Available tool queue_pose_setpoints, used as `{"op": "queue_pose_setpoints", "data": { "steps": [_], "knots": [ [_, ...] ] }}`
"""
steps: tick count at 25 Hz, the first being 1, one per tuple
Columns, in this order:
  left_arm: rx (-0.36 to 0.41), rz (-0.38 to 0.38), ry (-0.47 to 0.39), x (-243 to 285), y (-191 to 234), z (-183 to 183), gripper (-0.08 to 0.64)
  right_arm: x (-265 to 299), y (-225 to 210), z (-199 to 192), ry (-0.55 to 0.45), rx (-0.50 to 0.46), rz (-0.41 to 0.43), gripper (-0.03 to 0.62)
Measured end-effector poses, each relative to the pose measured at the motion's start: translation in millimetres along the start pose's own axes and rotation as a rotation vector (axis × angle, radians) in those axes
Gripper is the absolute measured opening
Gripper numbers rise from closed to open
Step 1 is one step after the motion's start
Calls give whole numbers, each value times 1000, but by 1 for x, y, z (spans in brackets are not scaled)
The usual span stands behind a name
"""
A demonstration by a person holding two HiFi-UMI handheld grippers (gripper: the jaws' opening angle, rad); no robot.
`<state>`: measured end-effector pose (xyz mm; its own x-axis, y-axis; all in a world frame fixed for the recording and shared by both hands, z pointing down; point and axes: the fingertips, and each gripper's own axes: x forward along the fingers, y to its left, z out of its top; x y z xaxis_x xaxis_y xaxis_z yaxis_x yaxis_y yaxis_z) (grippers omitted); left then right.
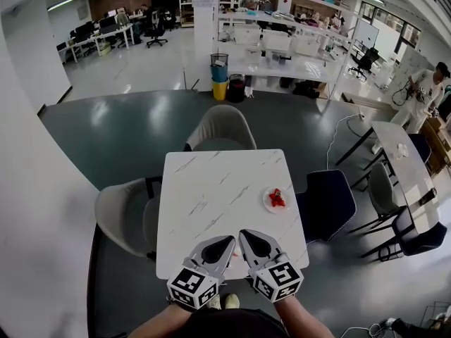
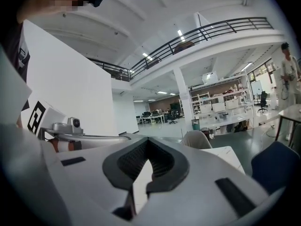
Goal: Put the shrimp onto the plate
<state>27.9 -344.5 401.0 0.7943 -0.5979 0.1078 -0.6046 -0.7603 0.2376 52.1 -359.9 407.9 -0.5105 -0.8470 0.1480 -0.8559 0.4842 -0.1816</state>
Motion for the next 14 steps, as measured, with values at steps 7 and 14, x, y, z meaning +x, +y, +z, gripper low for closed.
{"op": "queue_pose_setpoints", "data": {
  "steps": [7,14],
  "knots": [
    [10,-12,6,3,-5,-3,8,-5,-5,-2,-10,12,-19,0],
    [21,-19,4,-1,-10,-6,8,-9,-3,-2,-22,6,-26,0]
  ]
}}
